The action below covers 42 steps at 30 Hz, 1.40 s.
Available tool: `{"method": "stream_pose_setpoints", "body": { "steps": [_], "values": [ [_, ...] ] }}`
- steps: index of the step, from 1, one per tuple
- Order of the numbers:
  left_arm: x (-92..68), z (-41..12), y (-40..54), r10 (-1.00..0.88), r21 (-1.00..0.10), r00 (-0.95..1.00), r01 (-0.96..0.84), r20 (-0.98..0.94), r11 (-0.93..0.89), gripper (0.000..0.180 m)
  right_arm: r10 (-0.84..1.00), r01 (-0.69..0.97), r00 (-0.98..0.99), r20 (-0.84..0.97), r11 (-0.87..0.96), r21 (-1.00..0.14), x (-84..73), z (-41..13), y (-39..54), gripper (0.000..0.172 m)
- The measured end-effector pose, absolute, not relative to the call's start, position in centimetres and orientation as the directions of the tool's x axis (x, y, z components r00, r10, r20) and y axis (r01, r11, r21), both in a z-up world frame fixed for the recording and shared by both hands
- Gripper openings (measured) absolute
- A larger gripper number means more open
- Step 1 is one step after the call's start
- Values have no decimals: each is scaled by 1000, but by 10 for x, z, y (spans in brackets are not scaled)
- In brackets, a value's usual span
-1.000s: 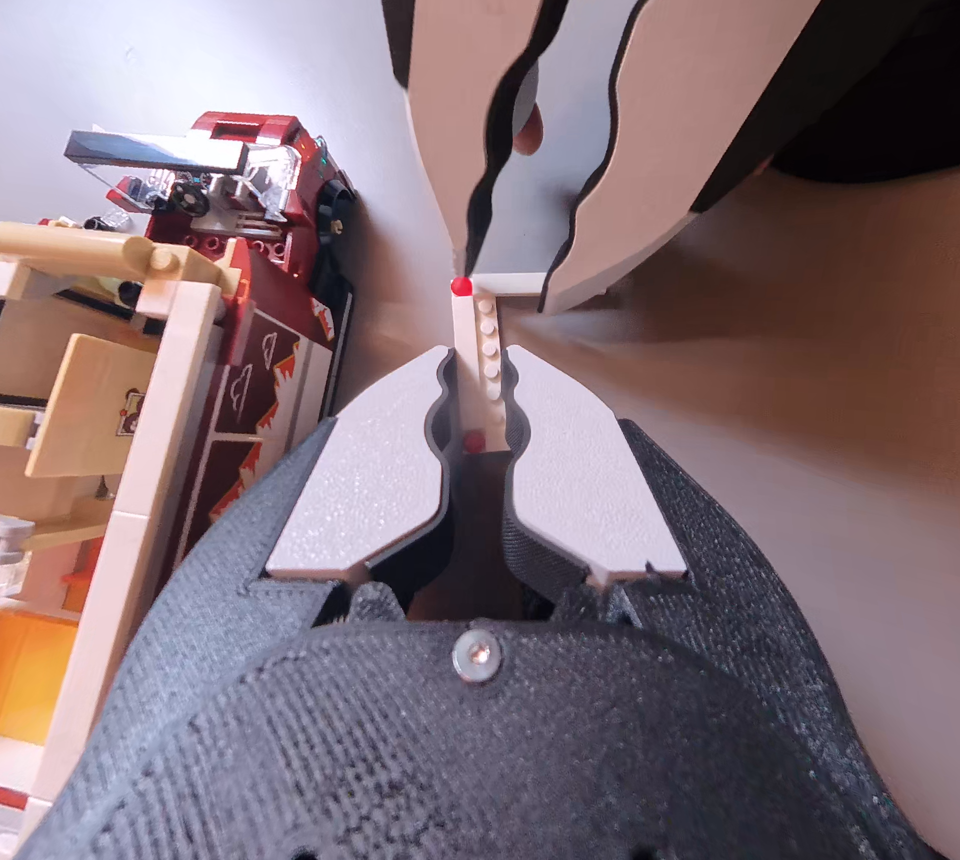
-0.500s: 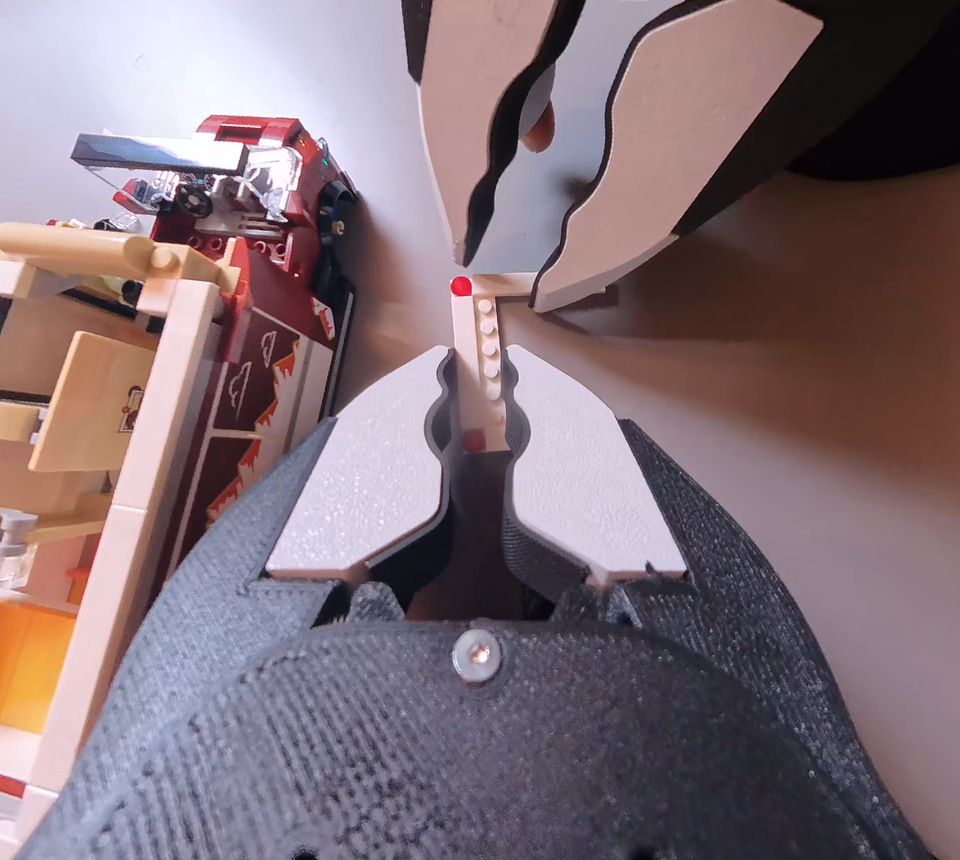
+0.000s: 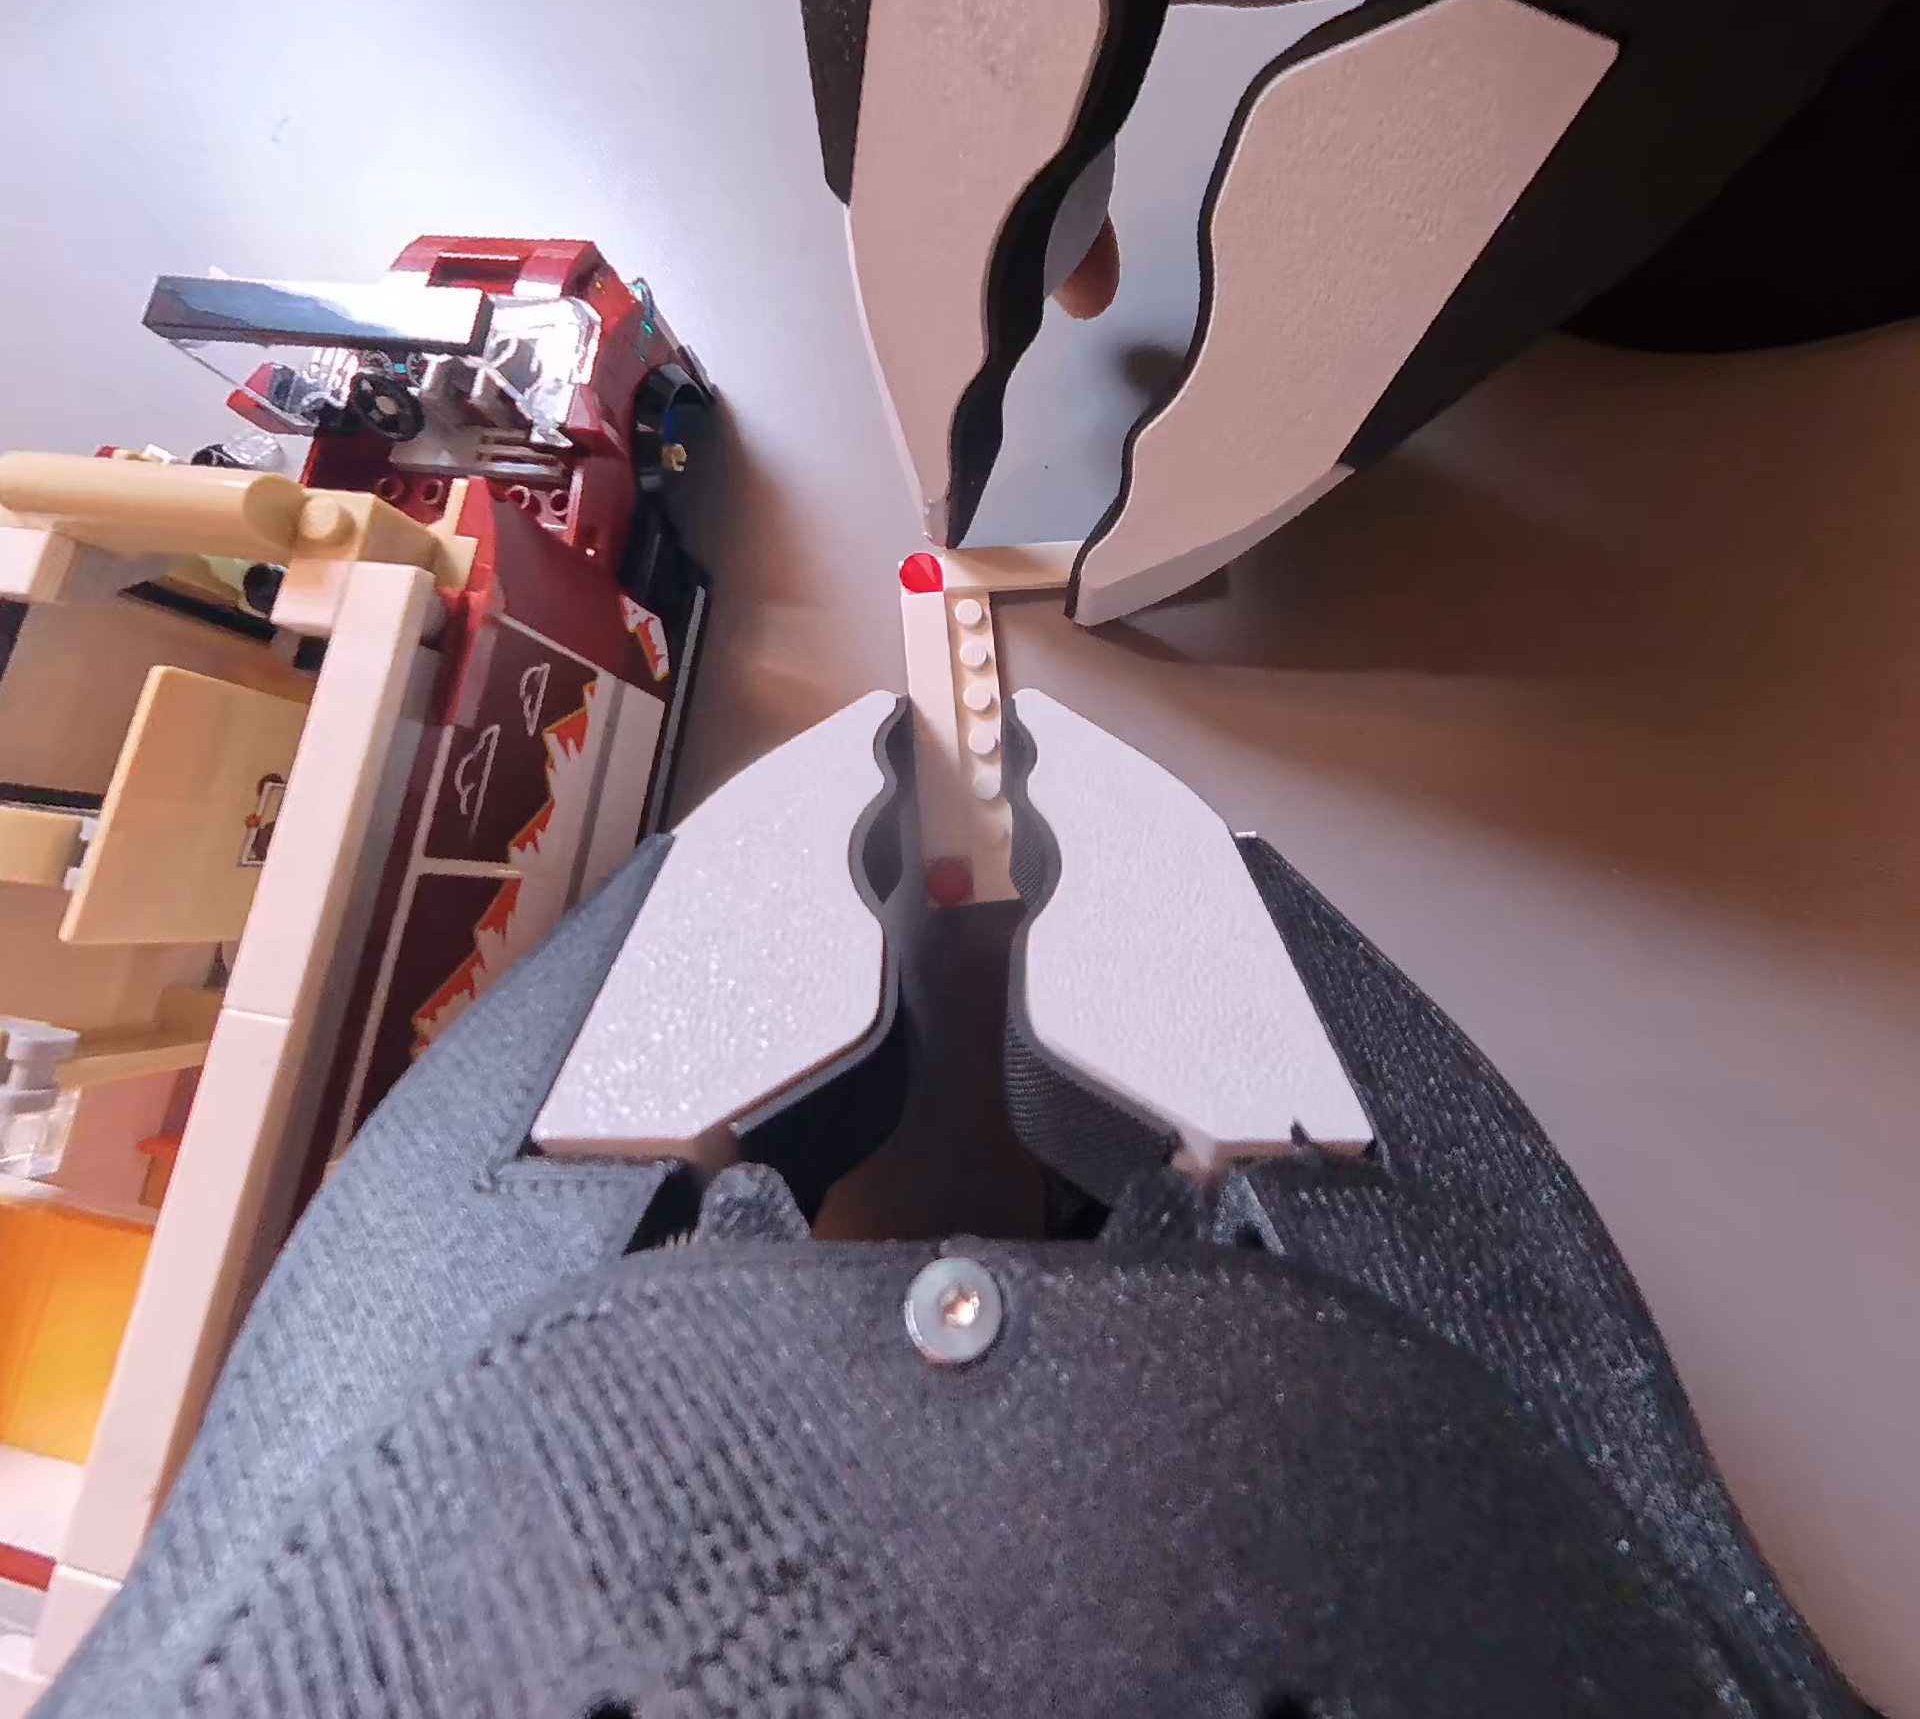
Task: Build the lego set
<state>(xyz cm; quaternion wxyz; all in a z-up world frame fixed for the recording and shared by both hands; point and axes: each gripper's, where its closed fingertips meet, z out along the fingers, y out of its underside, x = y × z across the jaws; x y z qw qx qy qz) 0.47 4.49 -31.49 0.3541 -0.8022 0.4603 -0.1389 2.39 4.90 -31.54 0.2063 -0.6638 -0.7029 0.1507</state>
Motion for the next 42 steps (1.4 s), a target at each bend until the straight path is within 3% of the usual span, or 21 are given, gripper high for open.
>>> {"method": "stream_pose_setpoints", "body": {
  "steps": [10, 21, 42],
  "values": [
    [5, -315, 44, -840, -698, 533, -641, -106, -319, 17, 995, 885, -59, 75, 87, -458, 25, -315, 48, 25],
    [3, -314, 28, -896, -712, 427, -666, -119, -223, 16, 988, 827, -85, -125, 0, -562, 34, -308, 14, 27],
    [1, -315, 23, -897, -708, 433, -662, -93, -246, 16, 981, 818, -144, -129, 45, -573, 37, -313, -3, 24]
  ]
}}
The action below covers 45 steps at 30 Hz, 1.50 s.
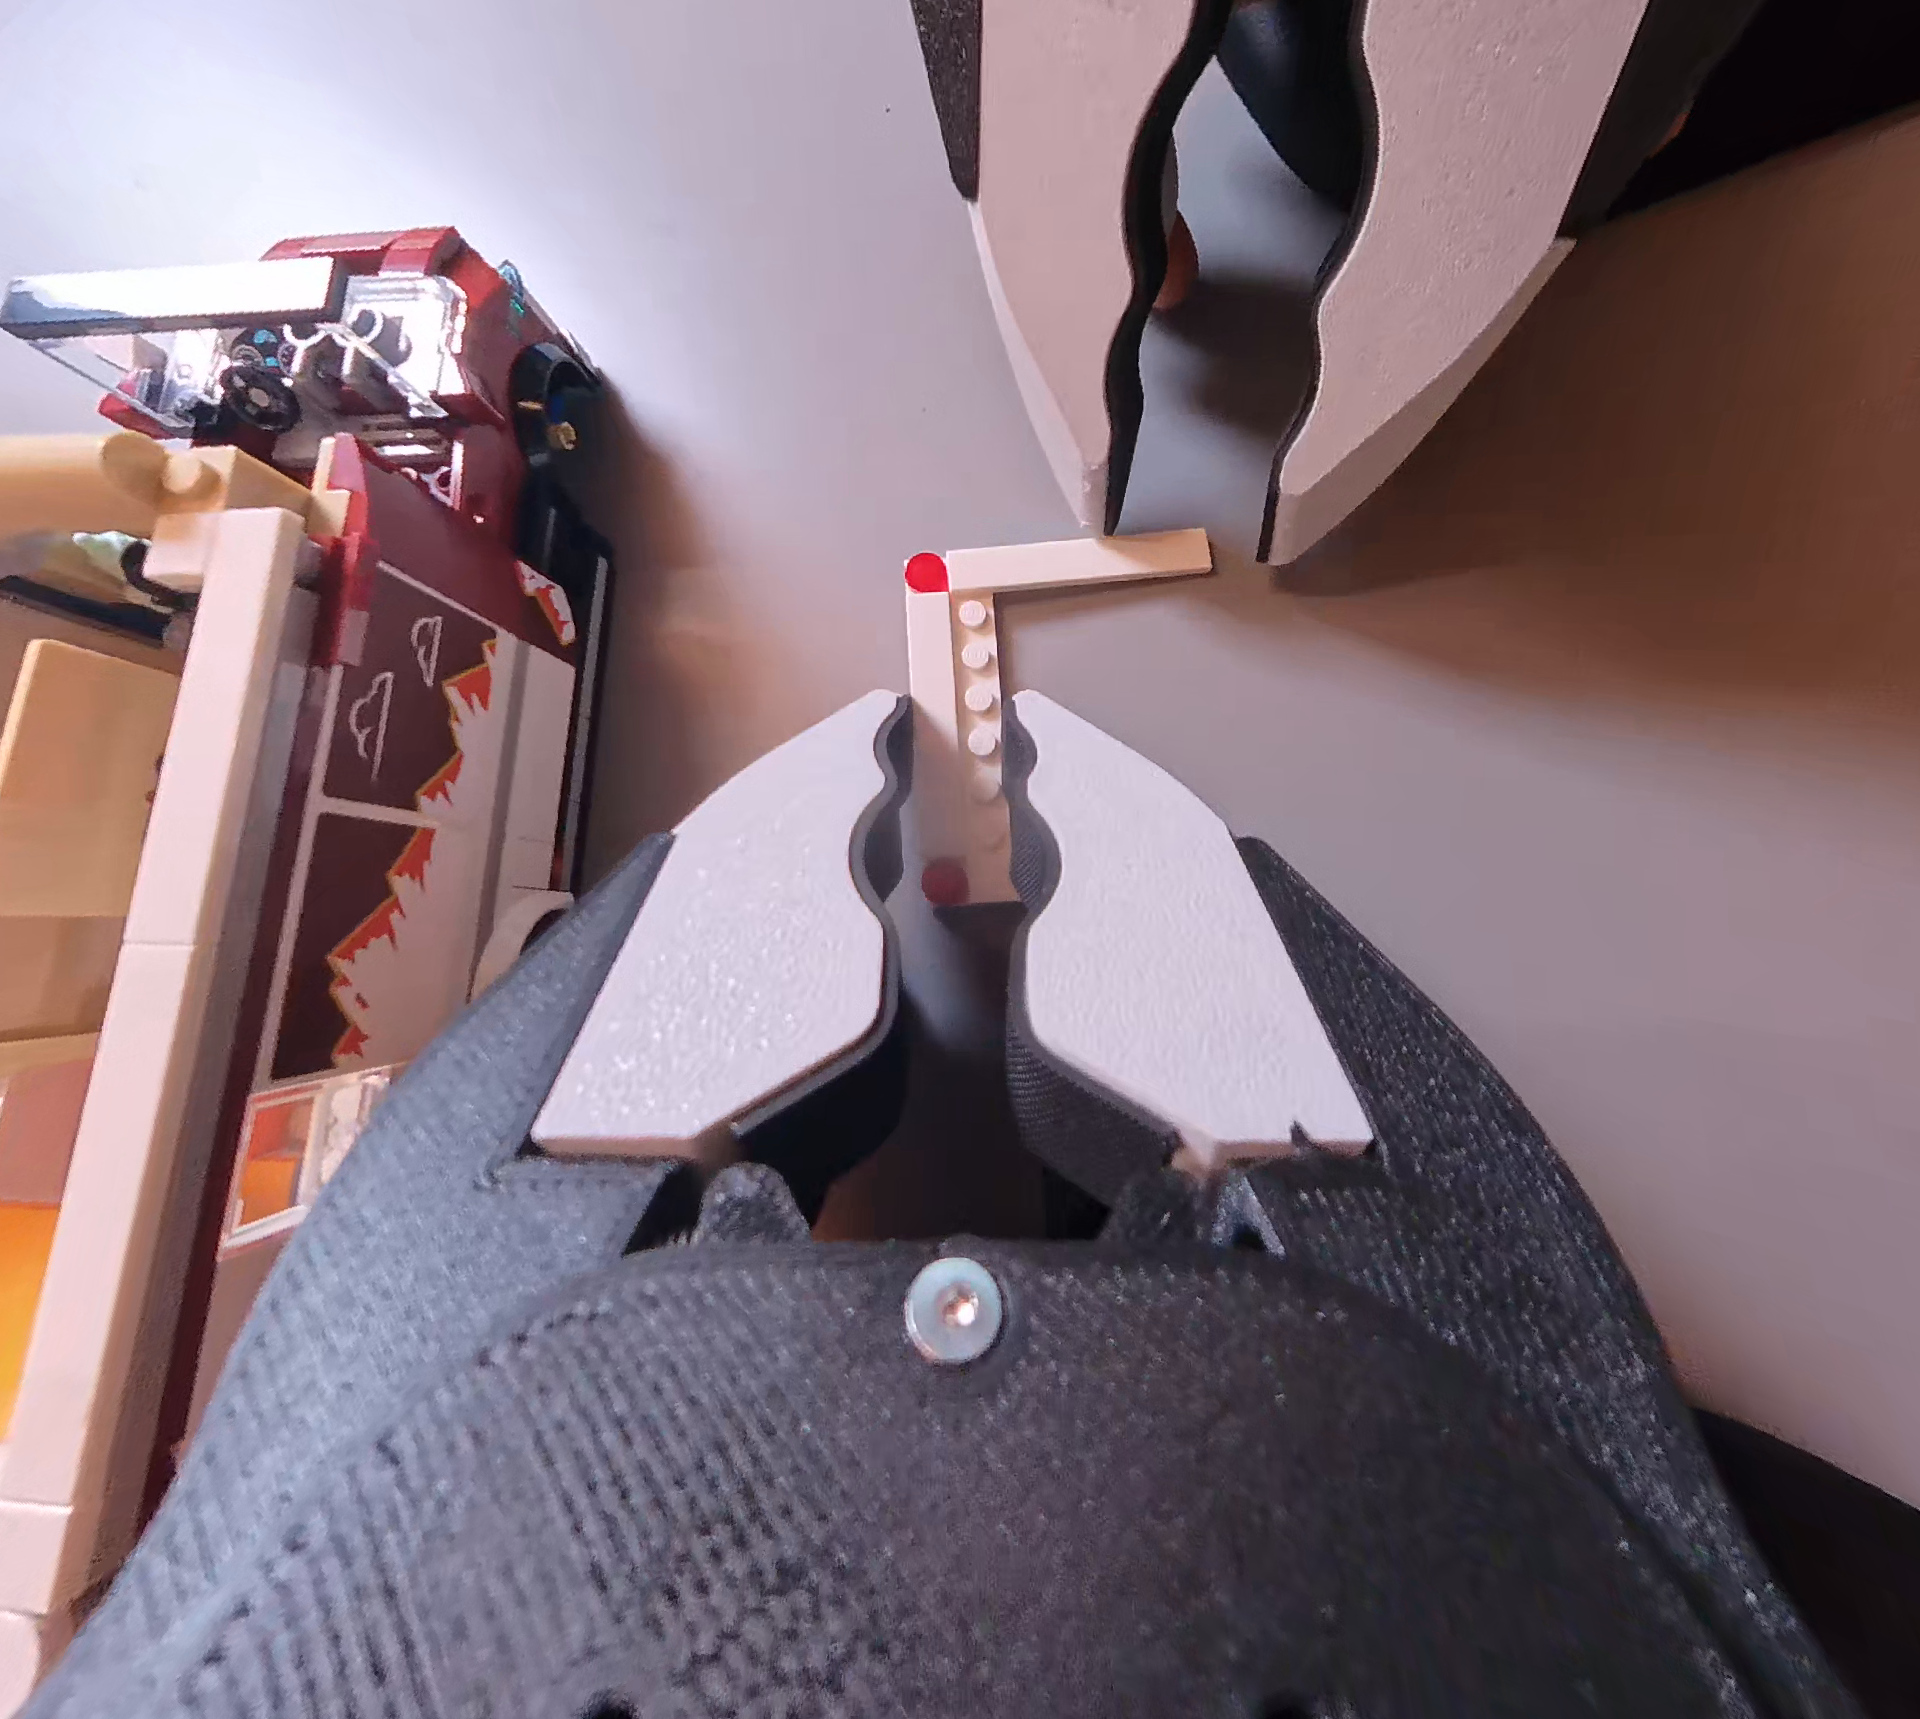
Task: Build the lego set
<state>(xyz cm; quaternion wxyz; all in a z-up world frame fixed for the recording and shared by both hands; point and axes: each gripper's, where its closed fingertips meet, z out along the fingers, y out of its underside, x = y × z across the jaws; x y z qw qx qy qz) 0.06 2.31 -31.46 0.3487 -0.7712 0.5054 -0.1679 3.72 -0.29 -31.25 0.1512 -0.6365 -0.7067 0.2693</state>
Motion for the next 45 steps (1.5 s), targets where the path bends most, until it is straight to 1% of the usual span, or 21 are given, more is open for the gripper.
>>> {"method": "stream_pose_setpoints", "body": {
  "steps": [3, 4, 5, 6, 9, 11, 13, 17, 20, 24, 26, 29, 32, 34, 36, 38, 39, 42, 45],
  "values": [
    [0, -314, 21, -903, -723, 423, -648, -79, -240, 17, 981, 799, -151, -125, 47, -600, 39, -307, 2, 25],
    [-1, -313, 19, -906, -734, 419, -633, -57, -246, 35, 982, 775, -149, -117, 42, -631, 38, -300, 6, 25],
    [-2, -308, 17, -911, -754, 412, -606, -26, -253, 42, 985, 737, -140, -103, 34, -675, 36, -291, 12, 25],
    [-3, -298, 16, -910, -794, 414, -554, -4, -249, 42, 989, 691, -124, -86, 23, -722, 33, -280, 19, 25],
    [-17, -257, 24, -881, -906, 472, -361, 25, -219, 34, 999, 538, -44, -17, 9, -843, 26, -245, 46, 27],
    [-36, -238, 34, -840, -942, 542, -268, 25, -201, 28, 1000, 463, 3, 18, 15, -886, 24, -228, 62, 27],
    [-53, -230, 39, -803, -955, 596, -239, -1, -176, 25, 997, 405, 47, 54, 30, -914, 21, -215, 75, 27],
    [-79, -220, 48, -718, -968, 690, -232, -91, -100, 13, 979, 284, 155, 132, 84, -955, 11, -189, 106, 28],
    [-95, -207, 56, -643, -984, 759, -172, -104, -44, 1, 949, 196, 259, 179, 129, -972, 1, -165, 139, 29],
    [-107, -205, 64, -560, -989, 820, -151, -120, -8, 0, 895, 116, 379, 236, 207, -971, -17, -130, 190, 29],
    [-110, -207, 66, -535, -988, 834, -155, -134, 5, 0, 857, 108, 437, 274, 253, -962, -31, -114, 222, 31],
    [-112, -207, 68, -509, -985, 847, -169, -156, 21, 0, 796, 152, 506, 333, 298, -942, -55, -97, 277, 39],
    [-115, -205, 68, -488, -981, 853, -190, -184, 39, 0, 767, 202, 541, 346, 281, -938, -79, -90, 326, 57],
    [-116, -204, 68, -475, -978, 856, -205, -203, 48, 0, 743, 231, 555, 376, 296, -927, -91, -85, 349, 63],
    [-117, -206, 69, -467, -971, 854, -232, -230, 54, 0, 719, 255, 564, 405, 315, -914, -98, -85, 359, 60],
    [-116, -208, 69, -466, -967, 850, -251, -246, 52, 0, 660, 290, 626, 416, 298, -909, -96, -91, 369, 48],
    [-116, -209, 69, -469, -966, 848, -253, -247, 53, 0, 636, 305, 655, 408, 273, -913, -94, -98, 375, 45],
    [-113, -212, 69, -481, -965, 841, -258, -249, 47, 0, 615, 335, 687, 386, 203, -920, -92, -121, 388, 42],
    [-112, -218, 70, -483, -962, 838, -272, -255, 35, 0, 609, 301, 702, 369, 216, -929, -88, -127, 390, 42]
  ]
}}
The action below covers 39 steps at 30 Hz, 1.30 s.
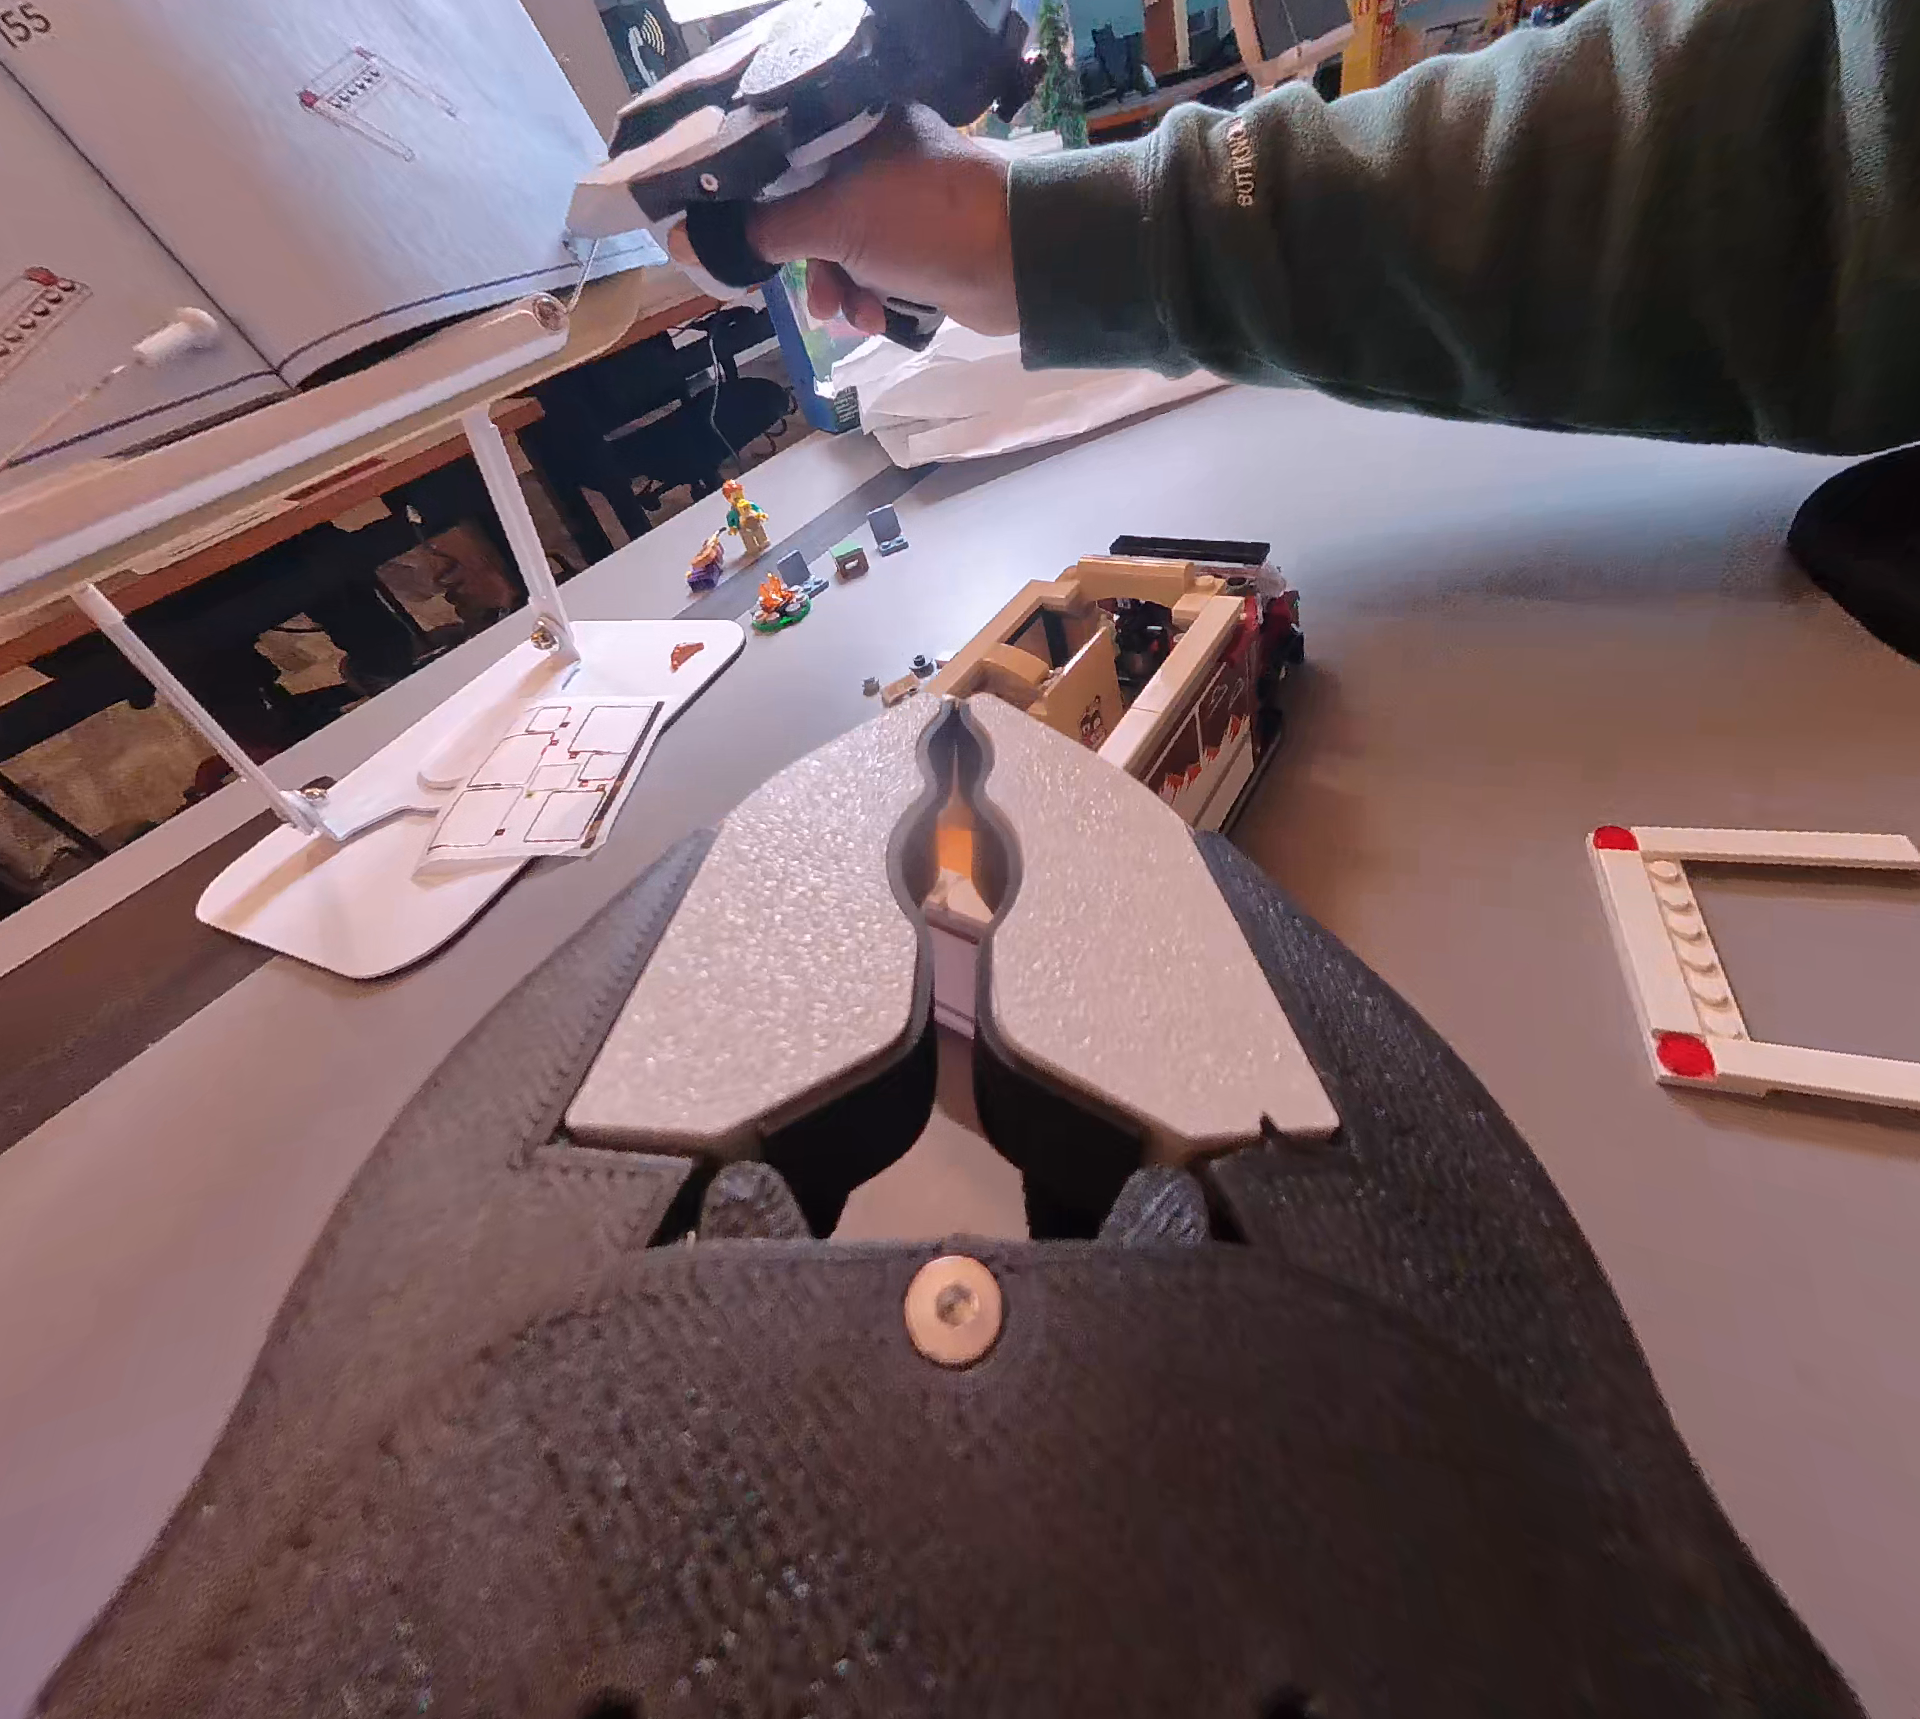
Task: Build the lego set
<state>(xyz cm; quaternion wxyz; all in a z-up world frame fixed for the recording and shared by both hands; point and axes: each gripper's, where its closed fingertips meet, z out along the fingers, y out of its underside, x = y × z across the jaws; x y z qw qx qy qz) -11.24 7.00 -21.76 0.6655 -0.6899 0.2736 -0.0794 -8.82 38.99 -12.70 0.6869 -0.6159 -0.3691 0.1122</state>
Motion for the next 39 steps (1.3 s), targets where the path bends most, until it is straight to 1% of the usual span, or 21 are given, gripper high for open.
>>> {"method": "stream_pose_setpoints", "body": {
  "steps": [3, 5, 7, 9, 11, 13, 15, 18, 19, 21, 22, 24, 26, 28, 31, 34, 35, 36, 37, 39],
  "values": [
    [-114, -219, 71, -479, -962, 841, -272, -253, 32, 0, 569, 319, 726, 386, 219, -922, -77, -134, 394, 39],
    [-115, -220, 72, -473, -963, 845, -269, -250, 27, 0, 583, 331, 717, 383, 200, -922, -73, -147, 394, 40],
    [-117, -220, 73, -462, -964, 852, -266, -248, 26, 0, 596, 316, 710, 374, 206, -926, -69, -148, 389, 40],
    [-122, -216, 76, -429, -964, 867, -264, -253, 35, 0, 618, 265, 690, 376, 268, -926, -72, -131, 373, 40],
    [-134, -203, 84, -355, -962, 895, -267, -270, 59, 0, 626, 234, 662, 412, 349, -907, -82, -108, 353, 40],
    [-148, -184, 100, -270, -952, 913, -297, -305, 72, 0, 644, 226, 607, 465, 420, -879, -101, -93, 331, 39],
    [-164, -160, 121, -191, -944, 925, -322, -329, 68, 0, 667, 244, 519, 535, 484, -840, -128, -89, 309, 35],
    [-188, -123, 167, -83, -914, 910, -406, -406, 18, 5, 669, 335, 400, 627, 530, -779, -167, -105, 295, 34],
    [-196, -111, 185, -61, -902, 900, -431, -431, 4, 6, 653, 362, 388, 650, 541, -759, -176, -110, 297, 34],
    [-212, -99, 222, -37, -875, 878, -479, -477, -76, 17, 607, 426, 409, 682, 534, -730, -184, -117, 312, 33],
    [-221, -98, 240, -36, -850, 858, -513, -513, -122, 20, 595, 443, 425, 683, 521, -730, -185, -119, 319, 32],
    [-233, -112, 269, -90, -797, 833, -550, -546, -249, 27, 607, 440, 441, 661, 496, -748, -186, -121, 326, 32],
    [-239, -127, 286, -141, -730, 792, -604, -593, -321, 33, 618, 433, 464, 635, 467, -771, -183, -120, 331, 32],
    [-244, -131, 294, -149, -669, 738, -664, -658, -333, 29, 619, 430, 471, 629, 461, -776, -179, -119, 335, 32],
    [-242, -133, 297, -176, -616, 688, -715, -704, -331, 21, 637, 427, 472, 609, 439, -791, -175, -121, 341, 32],
    [-243, -137, 295, -195, -545, 620, -771, -760, -329, 14, 632, 444, 467, 618, 437, -782, -175, -122, 341, 31],
    [-244, -138, 295, -193, -522, 597, -787, -779, -328, 8, 628, 452, 466, 623, 436, -778, -175, -122, 342, 31],
    [-245, -137, 295, -181, -508, 579, -798, -795, -323, 5, 628, 459, 466, 623, 431, -777, -175, -122, 342, 31],
    [-246, -135, 295, -164, -512, 577, -800, -800, -313, 5, 631, 462, 467, 619, 423, -780, -175, -123, 343, 31],
    [-247, -131, 294, -113, -591, 639, -754, -761, -285, 5, 639, 462, 468, 611, 413, -785, -175, -124, 344, 31]
  ]
}}
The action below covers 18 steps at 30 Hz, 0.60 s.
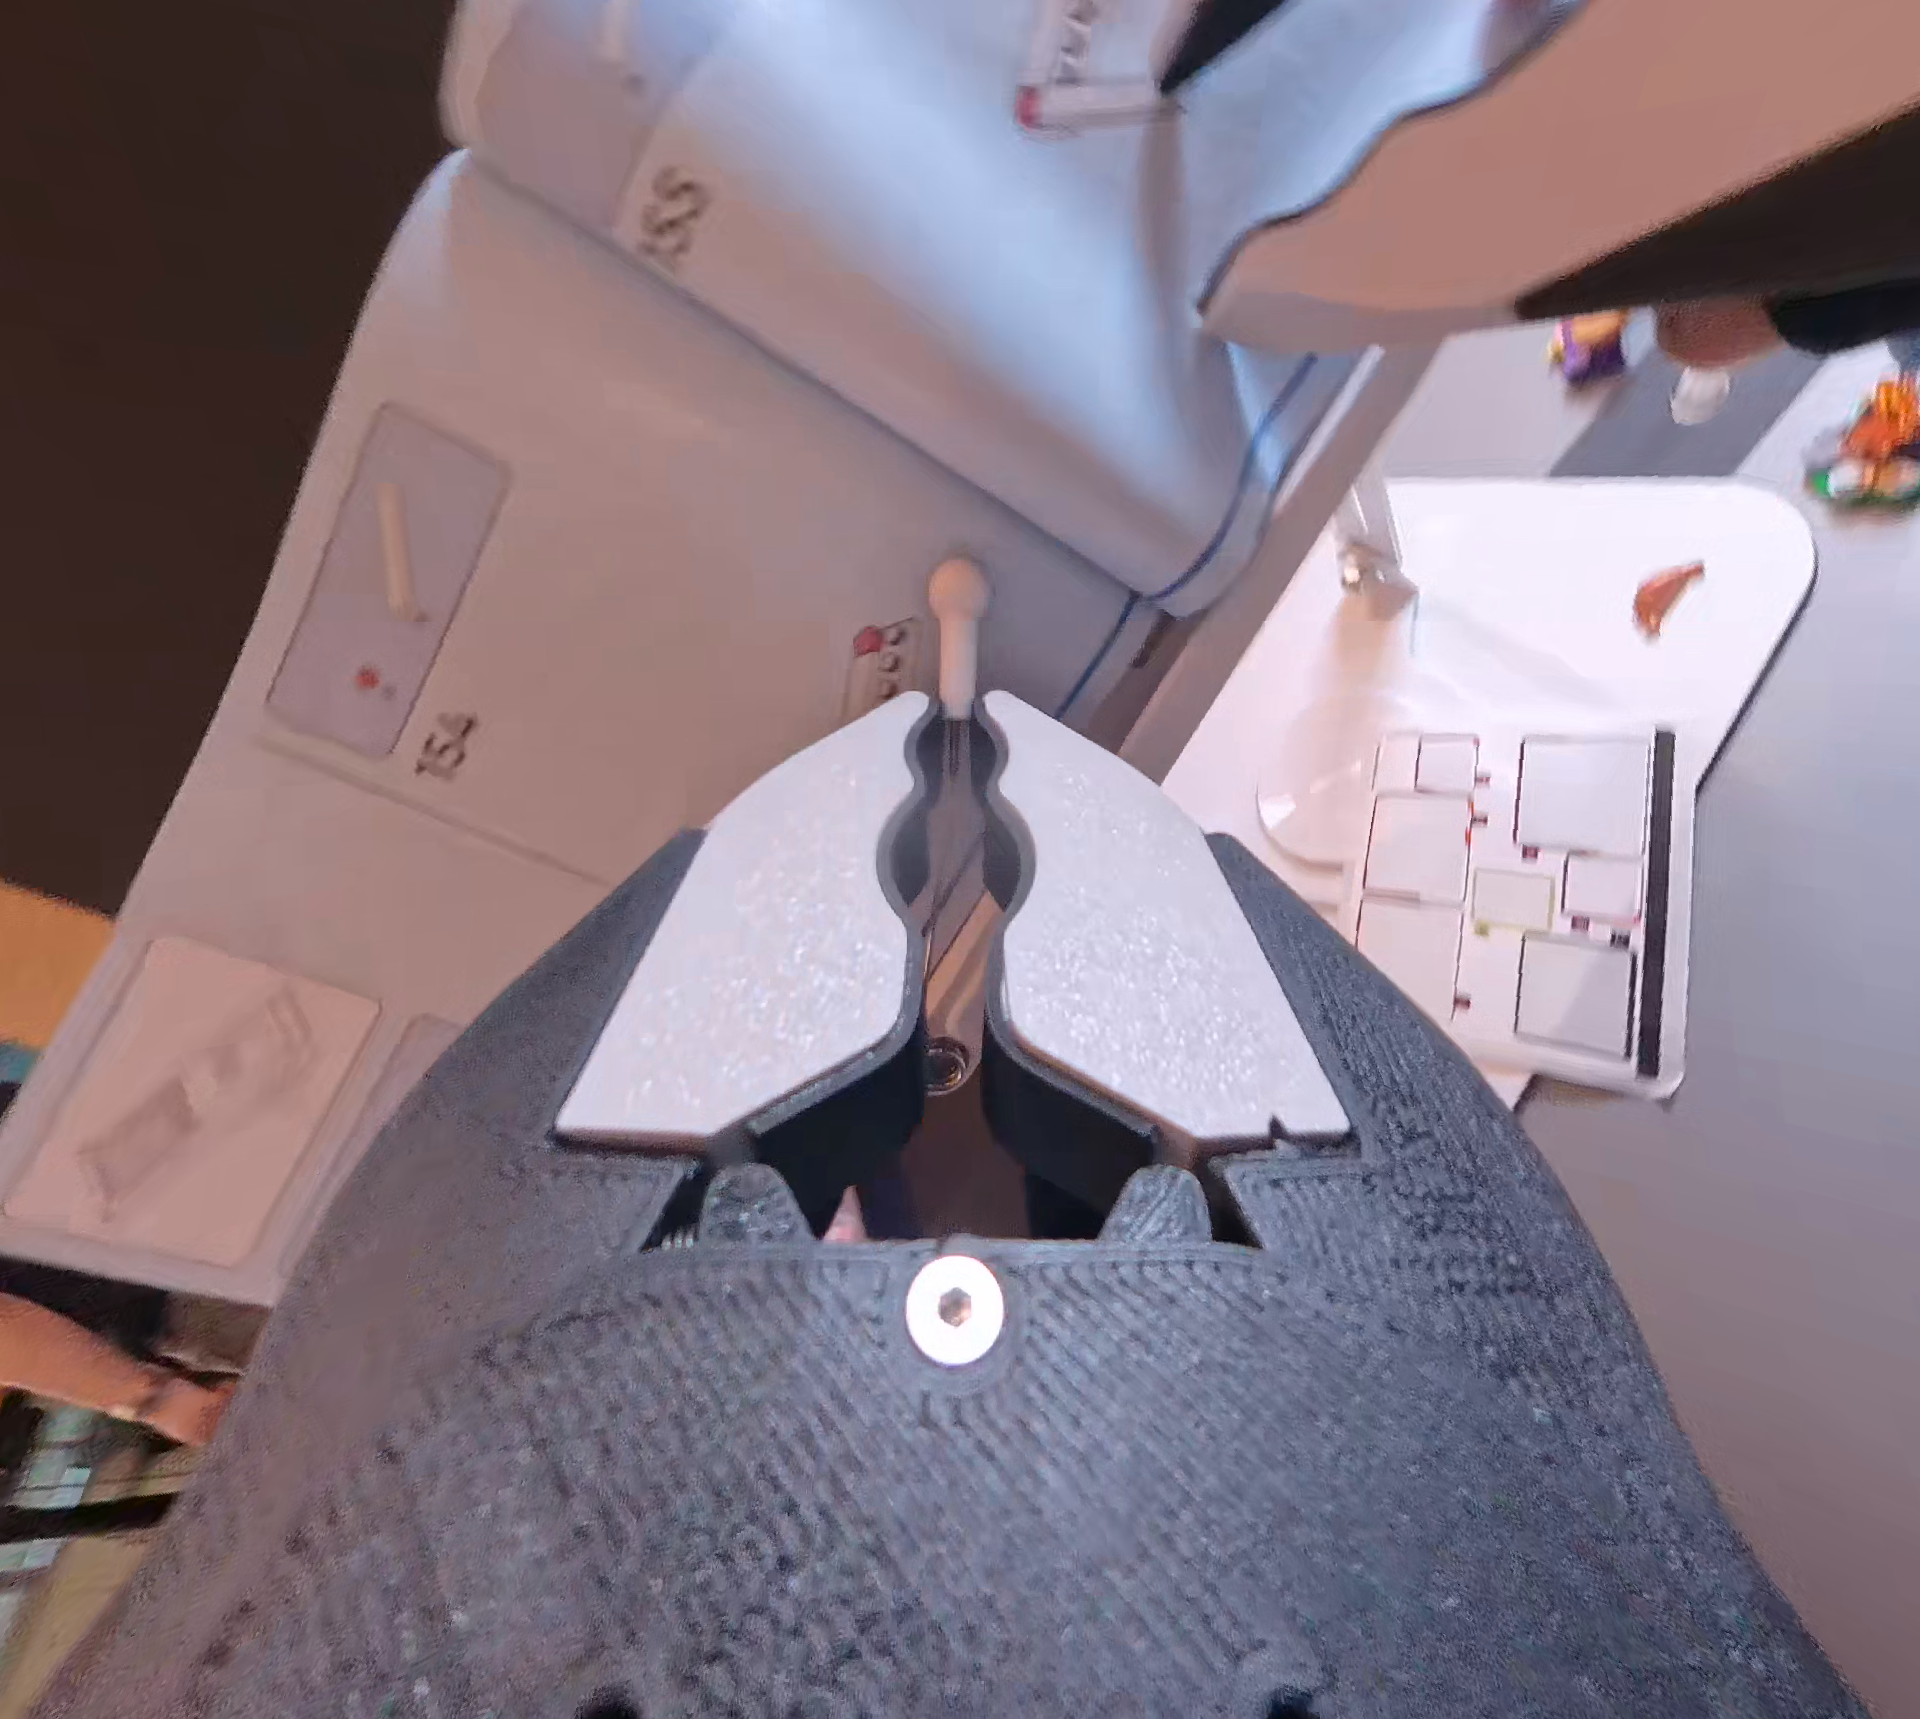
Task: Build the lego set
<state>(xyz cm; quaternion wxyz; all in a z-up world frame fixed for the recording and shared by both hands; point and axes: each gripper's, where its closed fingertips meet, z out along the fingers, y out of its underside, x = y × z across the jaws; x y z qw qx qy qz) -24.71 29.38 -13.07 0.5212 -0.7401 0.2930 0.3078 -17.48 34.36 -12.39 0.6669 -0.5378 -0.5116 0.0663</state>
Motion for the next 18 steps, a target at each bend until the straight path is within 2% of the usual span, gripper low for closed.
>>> {"method": "stream_pose_setpoints", "body": {
  "steps": [2, 4, 7, 9, 11, 18],
  "values": [
    [-253, -119, 290, -29, -739, 762, -636, -647, -223, 5, 631, 470, 466, 620, 417, -778, -174, -124, 344, 31],
    [-263, -105, 281, 50, -894, 899, -426, -436, -140, 4, 629, 472, 462, 625, 422, -774, -174, -125, 343, 31],
    [-287, -96, 263, 134, -999, 990, -52, -52, -4, 2, 631, 475, 456, 628, 424, -771, -172, -125, 344, 31],
    [-308, -101, 249, 167, -977, 964, 192, 205, 91, 1, 633, 473, 451, 629, 428, -770, -171, -125, 344, 31],
    [-323, -113, 241, 156, -922, 911, 361, 381, 141, 2, 632, 474, 455, 627, 424, -772, -169, -125, 346, 31],
    [-334, -144, 226, 62, -671, 670, 726, 739, 148, 3, 631, 469, 454, 630, 431, -770, -168, -123, 346, 31]
  ]
}}
